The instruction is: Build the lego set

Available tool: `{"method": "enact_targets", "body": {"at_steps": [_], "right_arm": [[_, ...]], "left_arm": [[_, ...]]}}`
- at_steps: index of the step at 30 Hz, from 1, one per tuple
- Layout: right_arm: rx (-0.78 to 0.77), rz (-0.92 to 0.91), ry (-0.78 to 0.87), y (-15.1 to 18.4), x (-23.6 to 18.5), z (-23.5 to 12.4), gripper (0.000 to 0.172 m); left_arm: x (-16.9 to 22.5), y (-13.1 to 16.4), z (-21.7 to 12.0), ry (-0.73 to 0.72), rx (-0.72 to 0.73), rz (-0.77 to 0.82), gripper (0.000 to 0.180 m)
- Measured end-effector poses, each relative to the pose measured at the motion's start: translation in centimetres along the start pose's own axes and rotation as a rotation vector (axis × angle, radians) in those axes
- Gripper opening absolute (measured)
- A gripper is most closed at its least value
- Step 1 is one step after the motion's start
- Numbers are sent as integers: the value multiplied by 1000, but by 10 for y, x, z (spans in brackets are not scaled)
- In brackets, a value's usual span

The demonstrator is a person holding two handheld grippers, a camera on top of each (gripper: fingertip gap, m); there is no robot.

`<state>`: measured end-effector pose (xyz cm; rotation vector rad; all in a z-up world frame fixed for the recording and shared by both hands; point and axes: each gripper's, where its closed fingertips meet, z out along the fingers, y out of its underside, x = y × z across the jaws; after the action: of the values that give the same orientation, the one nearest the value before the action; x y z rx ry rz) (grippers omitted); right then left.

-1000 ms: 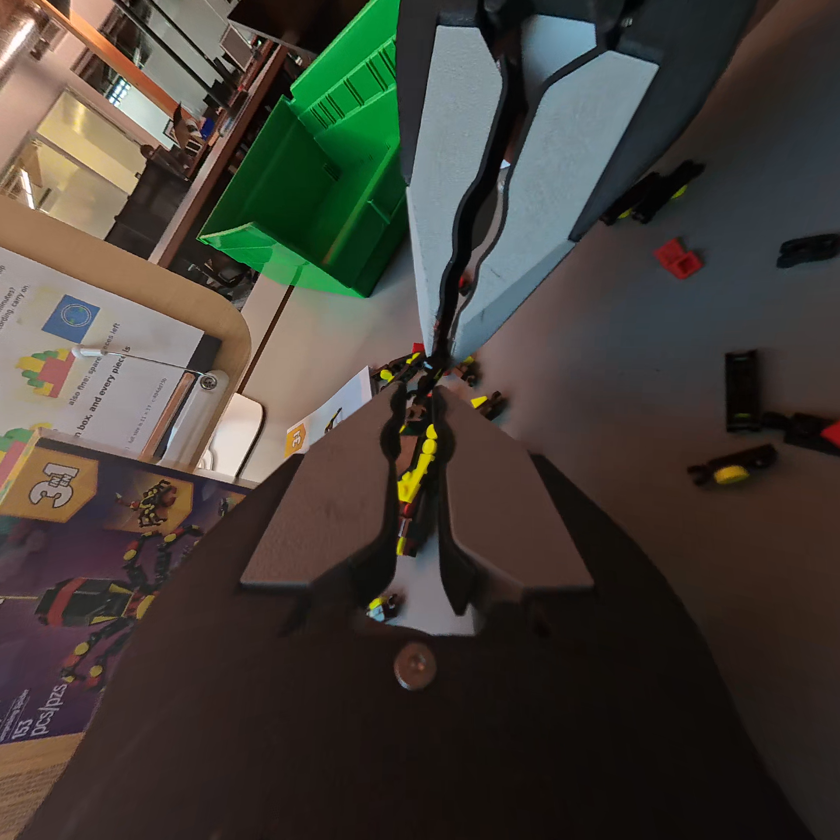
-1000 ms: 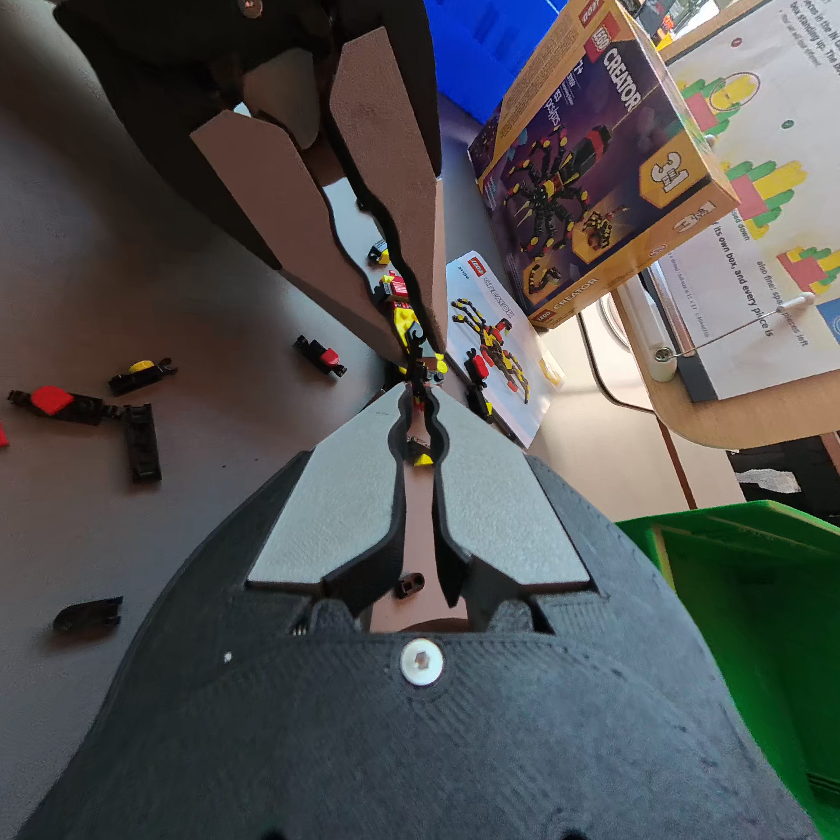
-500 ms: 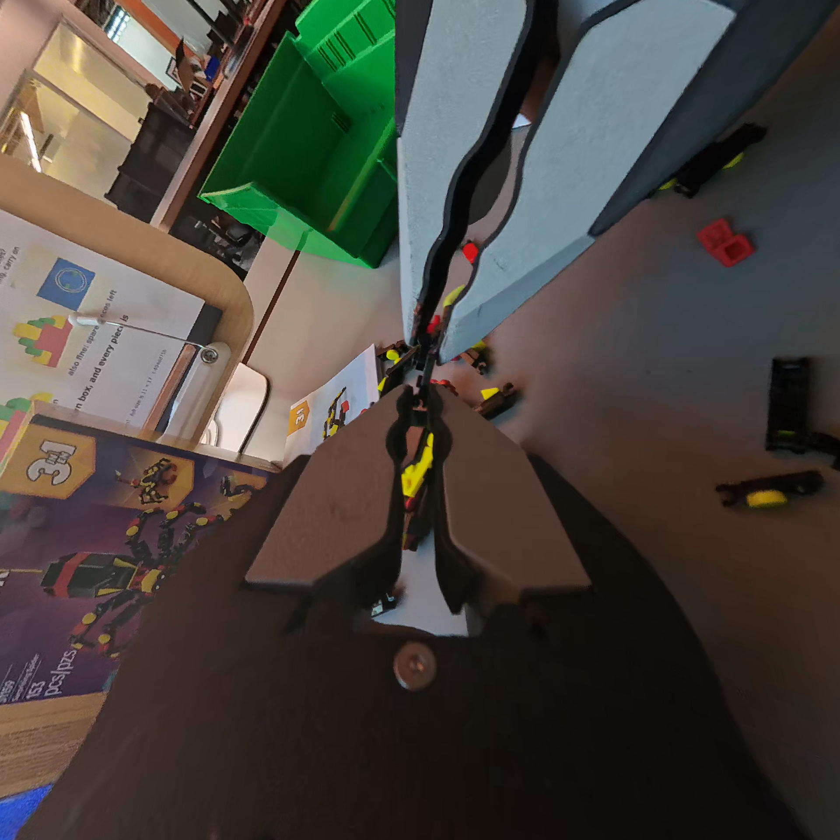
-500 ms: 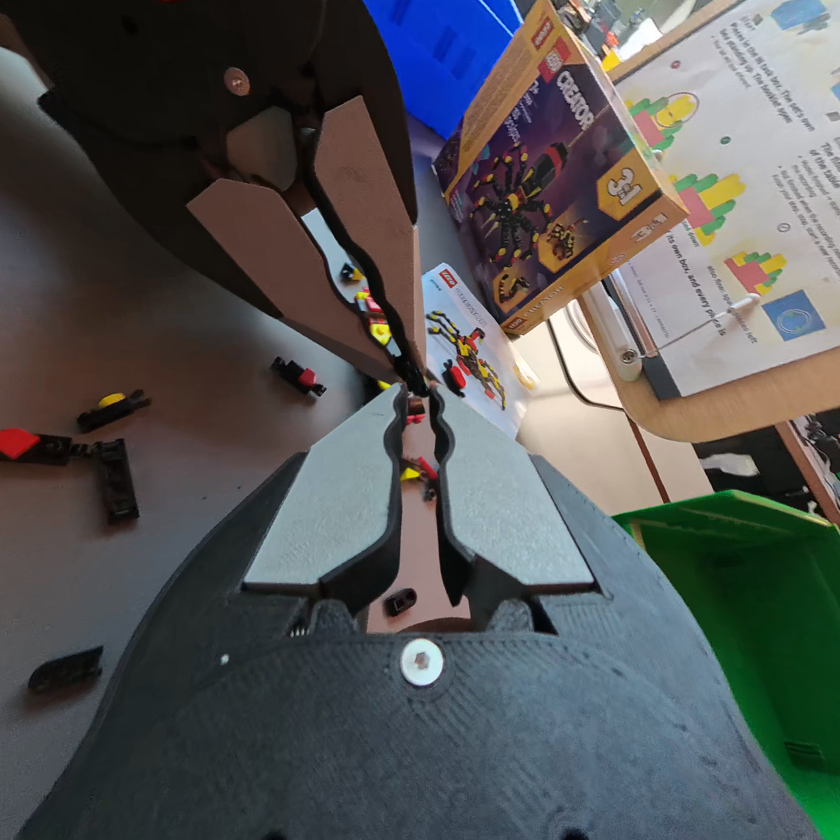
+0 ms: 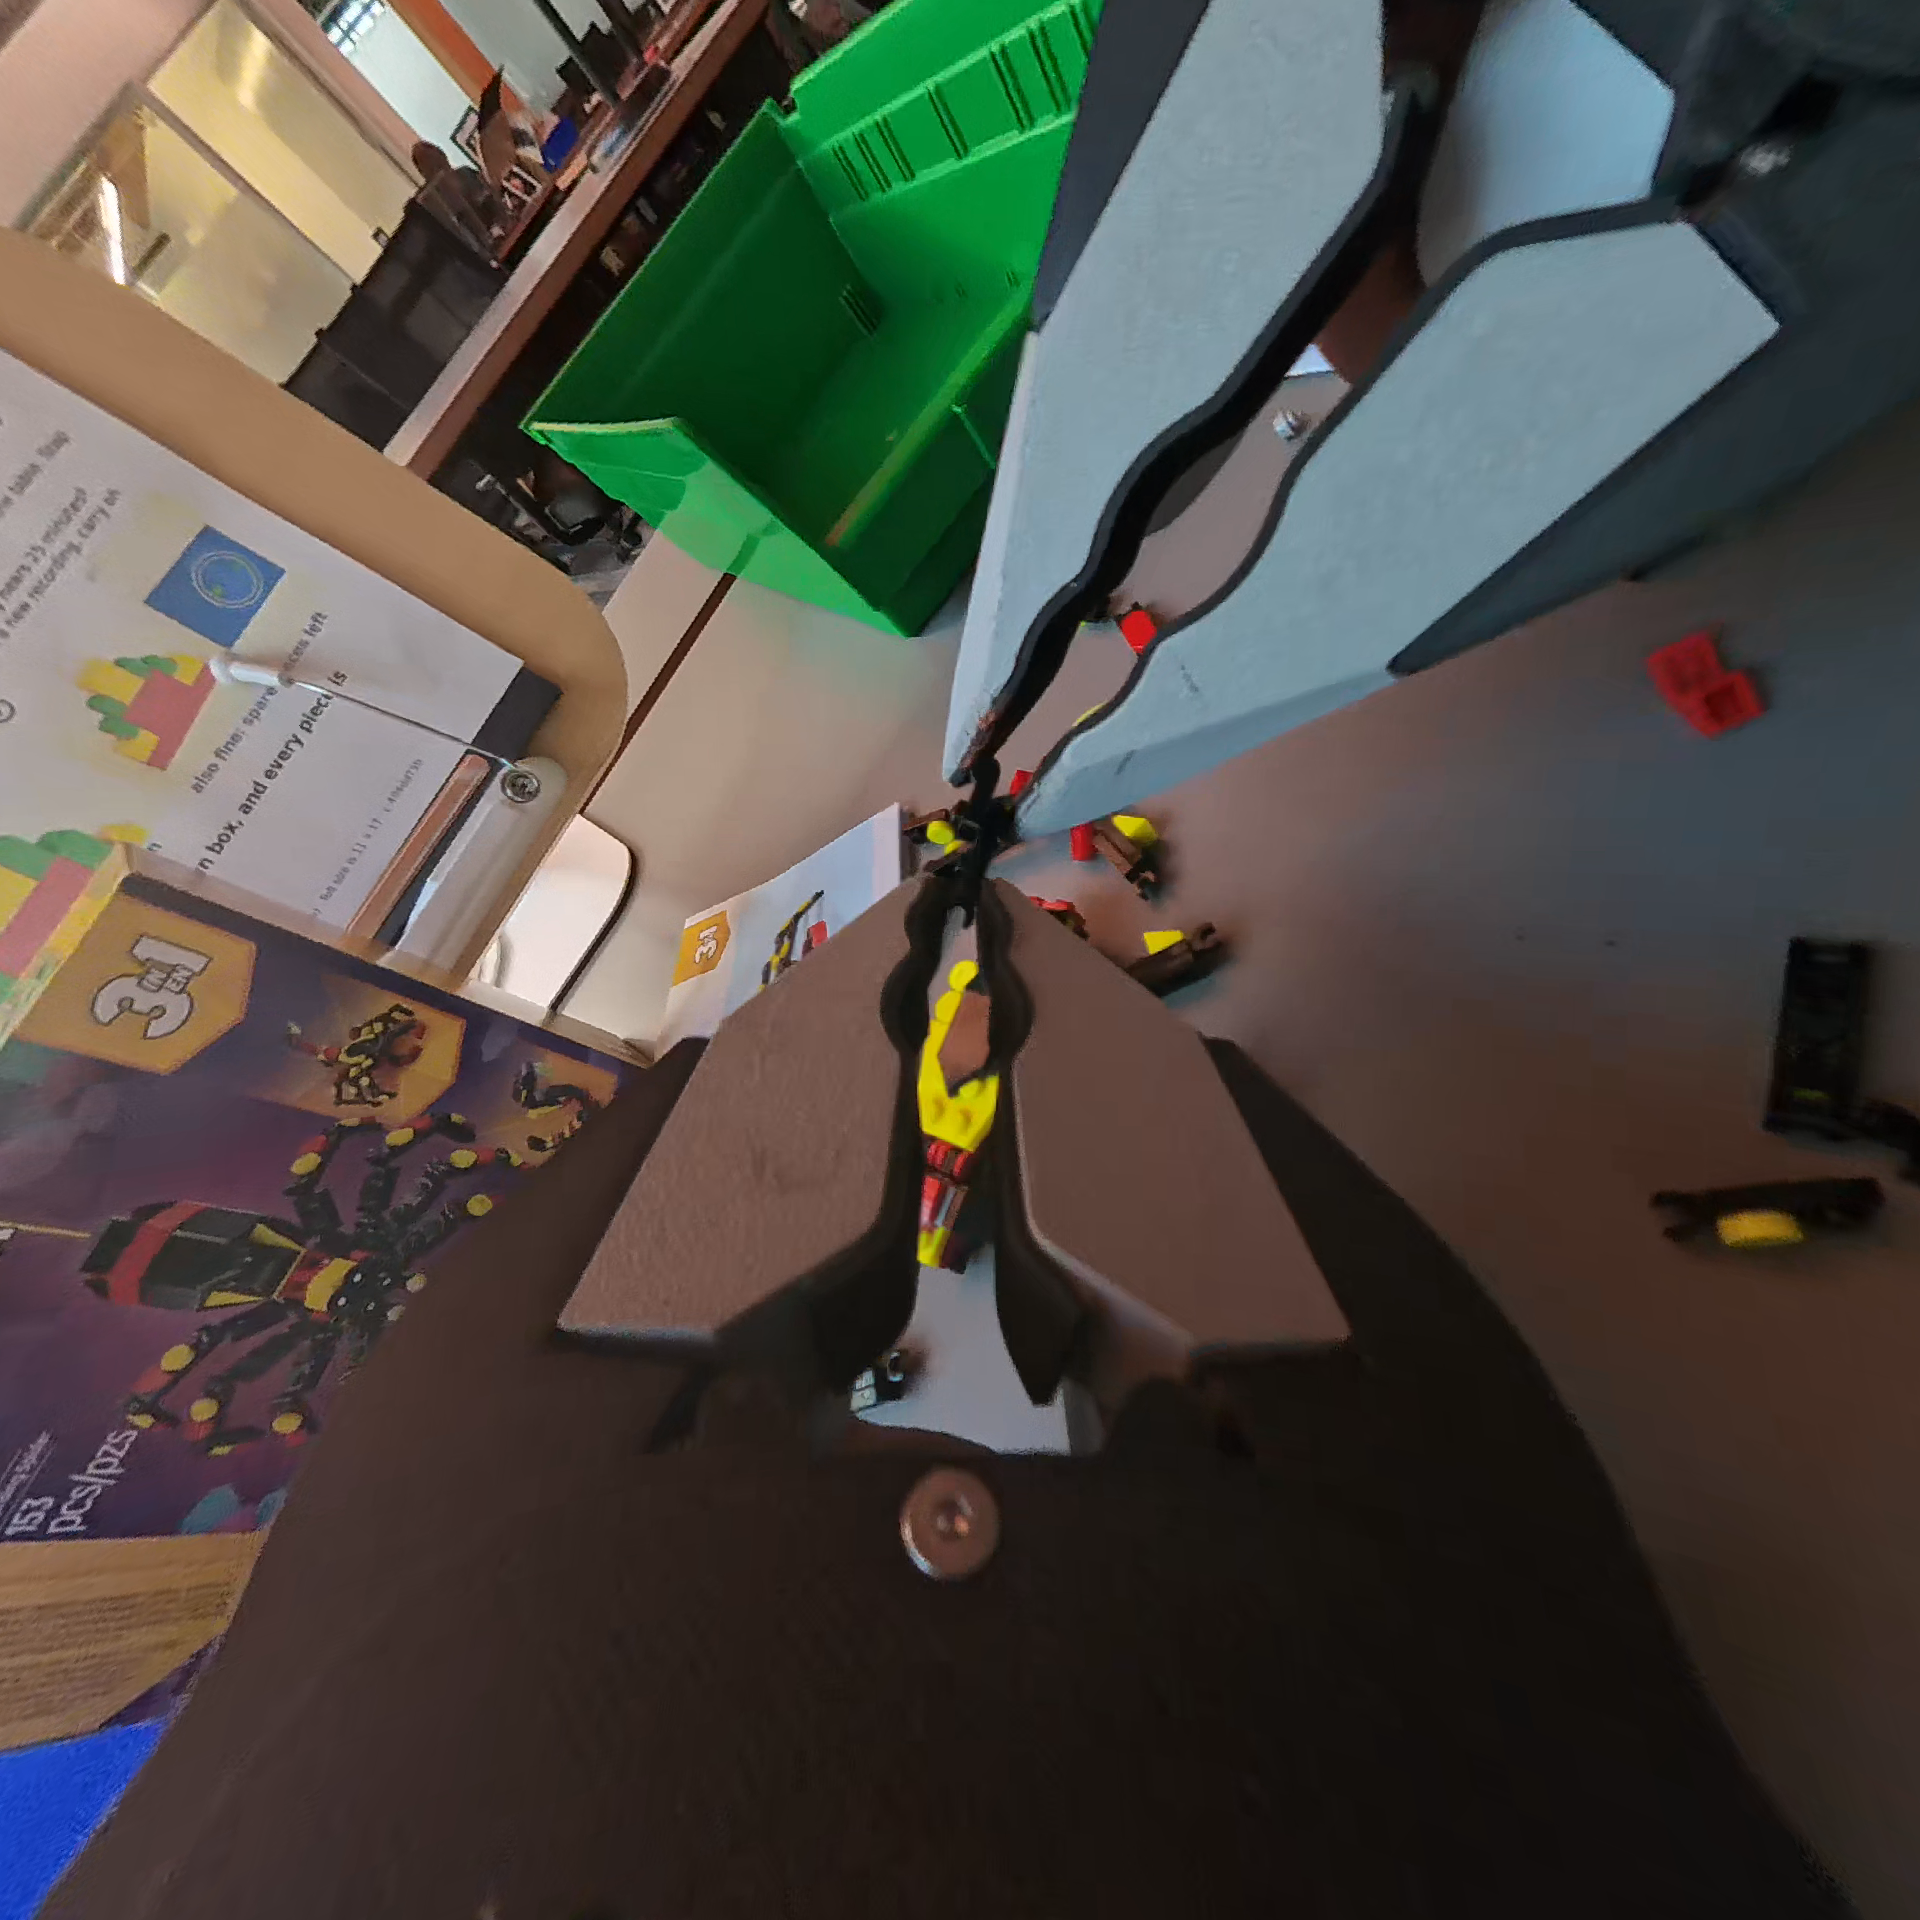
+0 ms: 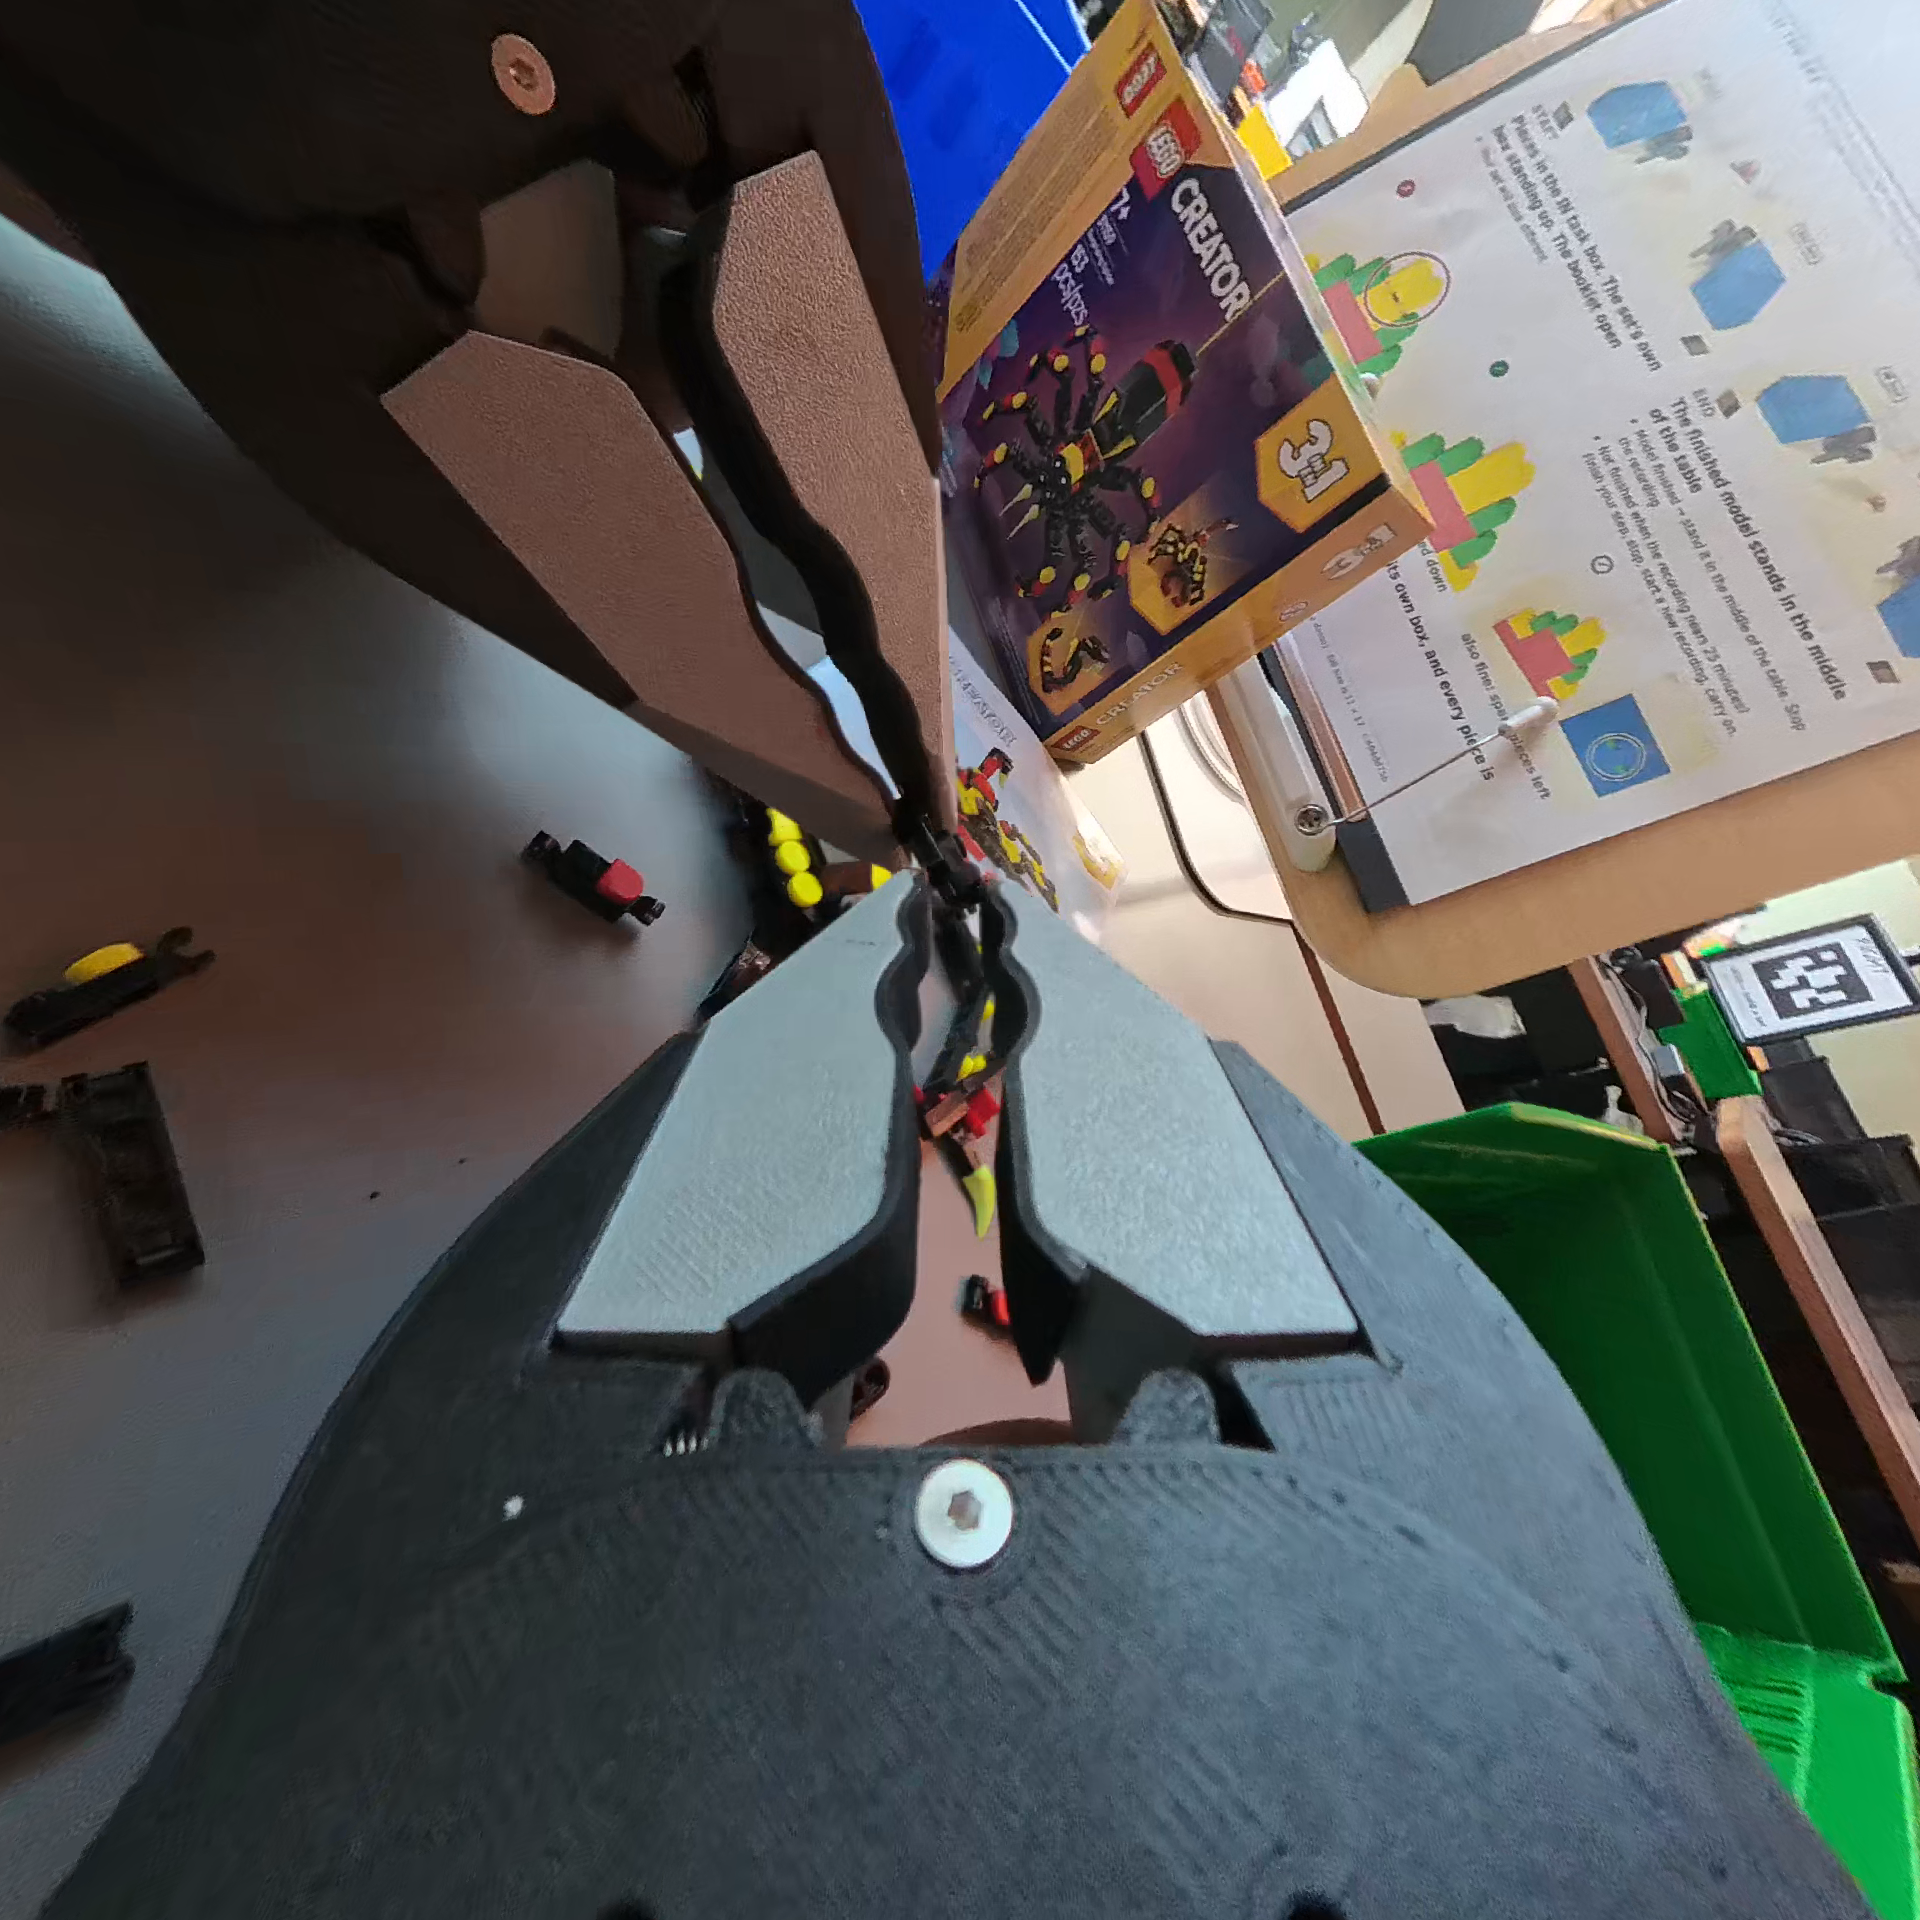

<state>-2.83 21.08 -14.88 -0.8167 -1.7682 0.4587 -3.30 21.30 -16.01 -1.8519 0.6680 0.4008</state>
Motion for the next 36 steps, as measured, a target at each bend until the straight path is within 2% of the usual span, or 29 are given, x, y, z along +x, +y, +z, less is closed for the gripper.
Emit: {"method": "enact_targets", "body": {"at_steps": [5,16,20,23,27,30,36], "right_arm": [[-42,-43,37,2,-1,3,5],[-25,-26,70,-1,2,4,5],[79,143,-78,-2,-4,1,7],[228,306,-196,-15,-3,-11,8],[361,460,-392,-29,-7,-29,6],[487,593,-555,-48,-6,-50,4],[551,750,-798,-60,-15,-65,3]], "left_arm": [[-2,3,0,-3,-11,-23,4],[-6,2,-1,-20,-4,-42,4],[4,4,0,109,23,-125,4],[9,-9,-9,205,109,-211,3],[21,-24,-20,335,204,-246,3],[26,-45,-38,463,353,-324,3],[41,-54,-54,554,413,-259,3]]}}
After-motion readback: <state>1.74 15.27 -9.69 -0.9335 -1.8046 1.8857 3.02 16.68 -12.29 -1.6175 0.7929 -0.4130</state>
